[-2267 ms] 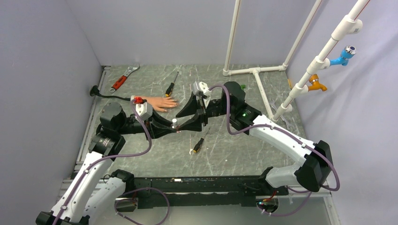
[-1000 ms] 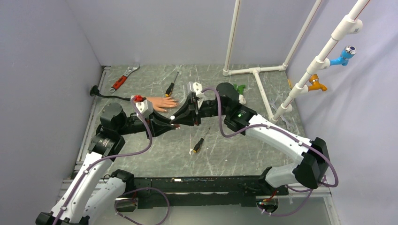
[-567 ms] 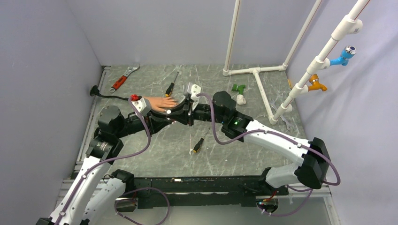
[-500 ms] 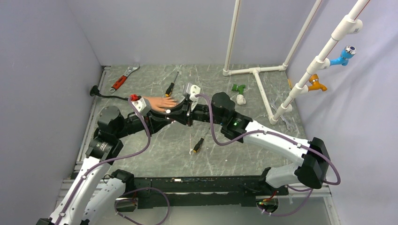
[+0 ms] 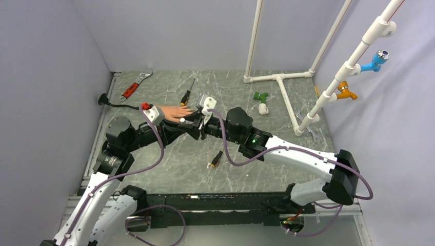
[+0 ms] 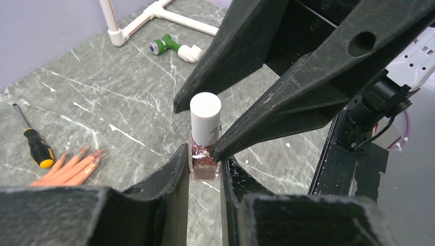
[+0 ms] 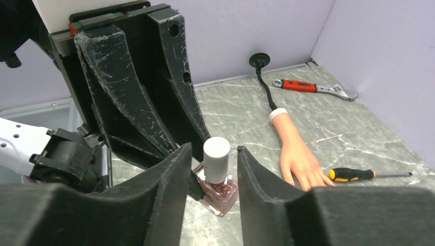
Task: Paint the nails
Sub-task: Screw the nail polish bottle.
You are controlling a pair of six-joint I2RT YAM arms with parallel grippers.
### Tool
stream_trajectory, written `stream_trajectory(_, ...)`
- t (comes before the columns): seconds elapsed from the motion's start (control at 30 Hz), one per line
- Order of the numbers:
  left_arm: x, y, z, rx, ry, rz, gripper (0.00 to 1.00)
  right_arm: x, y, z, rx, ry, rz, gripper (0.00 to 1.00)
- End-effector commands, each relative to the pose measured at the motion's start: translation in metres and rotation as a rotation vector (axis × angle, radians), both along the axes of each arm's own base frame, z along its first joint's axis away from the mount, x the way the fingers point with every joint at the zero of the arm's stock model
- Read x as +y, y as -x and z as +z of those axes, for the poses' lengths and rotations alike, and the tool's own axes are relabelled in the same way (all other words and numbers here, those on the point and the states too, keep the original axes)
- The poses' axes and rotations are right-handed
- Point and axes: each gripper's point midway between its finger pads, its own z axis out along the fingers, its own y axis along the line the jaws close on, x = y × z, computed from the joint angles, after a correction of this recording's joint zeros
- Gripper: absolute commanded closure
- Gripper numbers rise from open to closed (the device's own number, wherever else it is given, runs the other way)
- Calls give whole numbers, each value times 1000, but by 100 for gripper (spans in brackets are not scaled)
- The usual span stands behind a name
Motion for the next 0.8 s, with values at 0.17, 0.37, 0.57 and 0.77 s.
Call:
stream_trajectory(0.17, 2, -2, 21, -77, 27, 16, 100, -9, 29, 27, -61, -72, 76, 21)
stream_trajectory(0.37, -1, 4, 23, -89, 29, -25, 100, -25, 43, 26, -121, -40, 129, 17)
stream_trajectory(0.57, -15, 30, 25, -120, 36, -211, 100, -64, 41, 34, -102, -40, 295, 21)
stream_trajectory(0.77, -25, 54, 27, -125, 50, -385, 100, -77, 60, 42, -109, -26, 457, 30)
